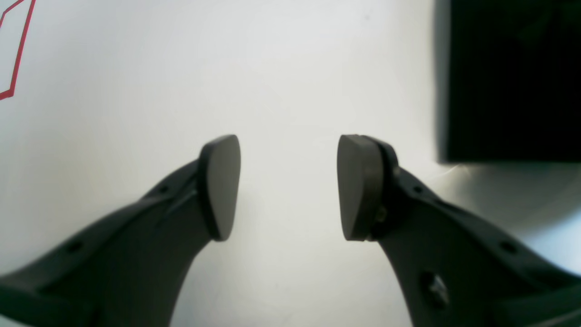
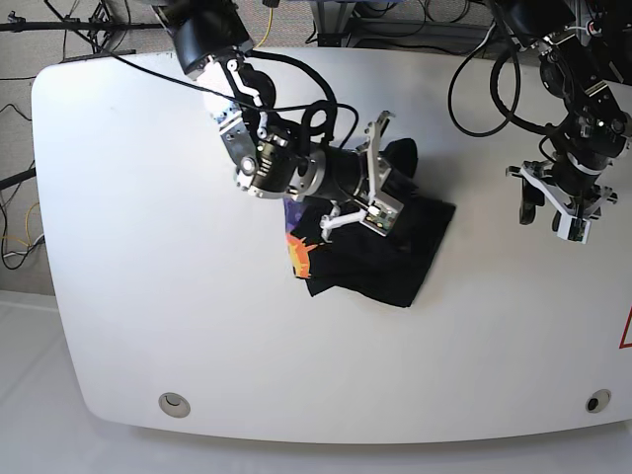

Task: Fold the T-shirt properly
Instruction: 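Press and push the folded bundle with the right gripper to flatten it, then grasp the bundle edge with the left gripper beside the right gripper, then smooth the folded shirt with both grippers, then release and raise them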

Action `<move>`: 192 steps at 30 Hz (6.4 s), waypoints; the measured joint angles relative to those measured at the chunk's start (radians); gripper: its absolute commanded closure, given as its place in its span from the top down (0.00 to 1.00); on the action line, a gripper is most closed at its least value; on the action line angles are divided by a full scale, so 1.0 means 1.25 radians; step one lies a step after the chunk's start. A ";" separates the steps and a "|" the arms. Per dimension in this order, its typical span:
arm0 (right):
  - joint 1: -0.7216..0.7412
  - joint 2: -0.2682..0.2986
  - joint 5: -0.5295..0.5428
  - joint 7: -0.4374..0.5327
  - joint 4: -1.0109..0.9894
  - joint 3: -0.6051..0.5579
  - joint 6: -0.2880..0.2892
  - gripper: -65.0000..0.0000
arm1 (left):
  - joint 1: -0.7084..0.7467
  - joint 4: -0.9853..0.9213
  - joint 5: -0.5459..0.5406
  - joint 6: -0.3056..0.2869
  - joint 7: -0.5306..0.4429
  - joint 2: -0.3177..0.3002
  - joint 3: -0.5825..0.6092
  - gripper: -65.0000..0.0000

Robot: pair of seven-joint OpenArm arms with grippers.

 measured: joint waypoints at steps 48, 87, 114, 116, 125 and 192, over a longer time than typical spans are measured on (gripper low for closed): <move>0.248 -0.132 -0.002 0.111 -0.507 -0.148 -0.001 0.50 | 0.026 0.000 -0.001 0.000 0.002 0.000 -0.002 0.48; 0.324 -0.115 -0.358 0.128 -0.564 0.111 0.012 0.16 | 0.027 0.099 -0.007 0.001 0.166 0.030 0.251 0.27; 0.298 -0.083 -0.363 0.174 -0.610 0.193 0.003 0.00 | 0.018 -0.069 -0.001 0.001 0.231 0.067 0.293 0.01; 0.286 -0.076 -0.359 0.174 -0.610 0.193 0.002 0.00 | 0.017 -0.108 -0.001 0.001 0.186 0.067 0.293 0.01; 0.236 -0.051 -0.352 0.202 -0.576 0.197 -0.004 0.00 | -0.034 -0.267 -0.030 -0.003 -0.004 0.048 0.312 0.01; -0.051 -0.144 -0.264 0.163 -0.232 0.592 -0.130 0.45 | -0.321 -0.498 0.005 0.001 -0.130 0.012 0.466 0.01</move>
